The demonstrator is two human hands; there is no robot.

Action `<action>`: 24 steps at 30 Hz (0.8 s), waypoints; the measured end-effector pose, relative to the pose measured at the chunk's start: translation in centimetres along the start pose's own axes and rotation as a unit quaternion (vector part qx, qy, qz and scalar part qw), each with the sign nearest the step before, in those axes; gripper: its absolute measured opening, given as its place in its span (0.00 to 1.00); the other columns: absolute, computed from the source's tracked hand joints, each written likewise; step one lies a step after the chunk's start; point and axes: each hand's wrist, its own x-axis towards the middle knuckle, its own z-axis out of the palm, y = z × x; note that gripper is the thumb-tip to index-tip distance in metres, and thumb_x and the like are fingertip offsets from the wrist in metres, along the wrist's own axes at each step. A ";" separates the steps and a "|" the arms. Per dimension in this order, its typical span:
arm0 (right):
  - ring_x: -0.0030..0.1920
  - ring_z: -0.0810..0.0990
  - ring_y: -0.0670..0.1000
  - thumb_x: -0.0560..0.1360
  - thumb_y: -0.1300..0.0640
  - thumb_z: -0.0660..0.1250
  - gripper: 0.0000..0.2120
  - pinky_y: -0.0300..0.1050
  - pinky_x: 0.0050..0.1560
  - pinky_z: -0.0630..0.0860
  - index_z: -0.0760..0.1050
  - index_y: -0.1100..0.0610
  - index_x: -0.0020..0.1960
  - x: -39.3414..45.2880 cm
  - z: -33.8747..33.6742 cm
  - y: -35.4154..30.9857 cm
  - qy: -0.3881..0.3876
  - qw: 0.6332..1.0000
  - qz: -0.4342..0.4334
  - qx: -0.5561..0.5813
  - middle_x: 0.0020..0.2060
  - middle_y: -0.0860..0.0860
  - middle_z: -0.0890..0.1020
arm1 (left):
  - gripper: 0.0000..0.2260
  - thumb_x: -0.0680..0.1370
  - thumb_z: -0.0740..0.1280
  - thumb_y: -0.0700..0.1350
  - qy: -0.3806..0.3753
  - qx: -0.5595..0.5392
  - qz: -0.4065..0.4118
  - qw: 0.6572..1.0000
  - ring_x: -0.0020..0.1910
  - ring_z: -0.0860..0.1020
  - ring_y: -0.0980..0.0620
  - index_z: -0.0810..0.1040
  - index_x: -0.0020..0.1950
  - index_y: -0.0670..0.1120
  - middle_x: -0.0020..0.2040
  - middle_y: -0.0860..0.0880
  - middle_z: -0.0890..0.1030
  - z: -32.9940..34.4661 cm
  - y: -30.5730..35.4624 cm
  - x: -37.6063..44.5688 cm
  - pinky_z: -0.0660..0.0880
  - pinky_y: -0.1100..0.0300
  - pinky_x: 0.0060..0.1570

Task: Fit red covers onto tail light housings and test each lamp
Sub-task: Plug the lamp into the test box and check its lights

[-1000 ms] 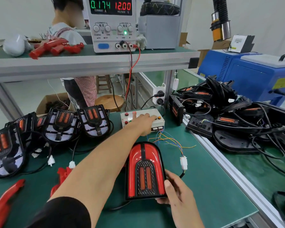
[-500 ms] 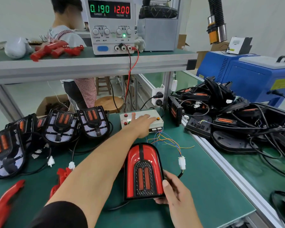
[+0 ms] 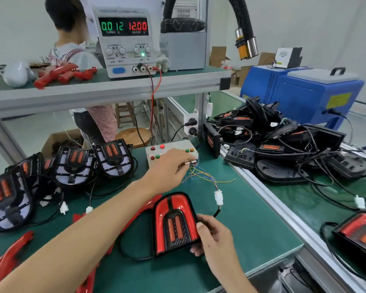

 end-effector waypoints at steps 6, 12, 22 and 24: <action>0.33 0.82 0.47 0.81 0.49 0.65 0.09 0.36 0.39 0.76 0.81 0.44 0.44 -0.8 0.4 -0.1 0.093 0.982 -0.055 -0.157 0.36 0.45 0.82 | 0.19 0.78 0.70 0.39 -0.104 0.116 0.181 0.971 0.70 0.72 0.43 0.78 0.70 0.46 0.68 0.48 0.79 1.7 4.3 0.6 0.64 0.45 0.74; 0.46 0.75 0.41 0.78 0.53 0.68 0.07 0.41 0.47 0.72 0.73 0.42 0.48 0.1 -1.6 -0.3 0.289 0.929 -0.113 -0.201 0.44 0.42 0.75 | 0.23 0.77 0.67 0.35 -0.218 0.314 0.207 0.901 0.78 0.60 0.45 0.74 0.71 0.50 0.67 0.52 0.76 3.8 6.1 1.3 0.39 0.36 0.77; 0.39 0.74 0.47 0.80 0.35 0.57 0.17 0.44 0.39 0.69 0.70 0.46 0.42 4.3 -3.6 -1.5 0.127 0.851 -0.076 -0.503 0.37 0.44 0.72 | 0.08 0.82 0.66 0.45 -0.263 0.290 0.262 0.882 0.64 0.72 0.50 0.81 0.59 0.51 0.51 0.54 0.81 3.3 5.6 1.9 0.49 0.43 0.80; 0.39 0.72 0.46 0.79 0.34 0.53 0.19 0.43 0.39 0.69 0.72 0.47 0.44 4.1 -3.8 -1.4 0.116 0.838 -0.116 -0.520 0.37 0.43 0.71 | 0.09 0.82 0.67 0.49 -0.270 0.290 0.284 0.873 0.65 0.73 0.50 0.81 0.61 0.52 0.53 0.55 0.82 2.8 5.4 2.0 0.55 0.44 0.79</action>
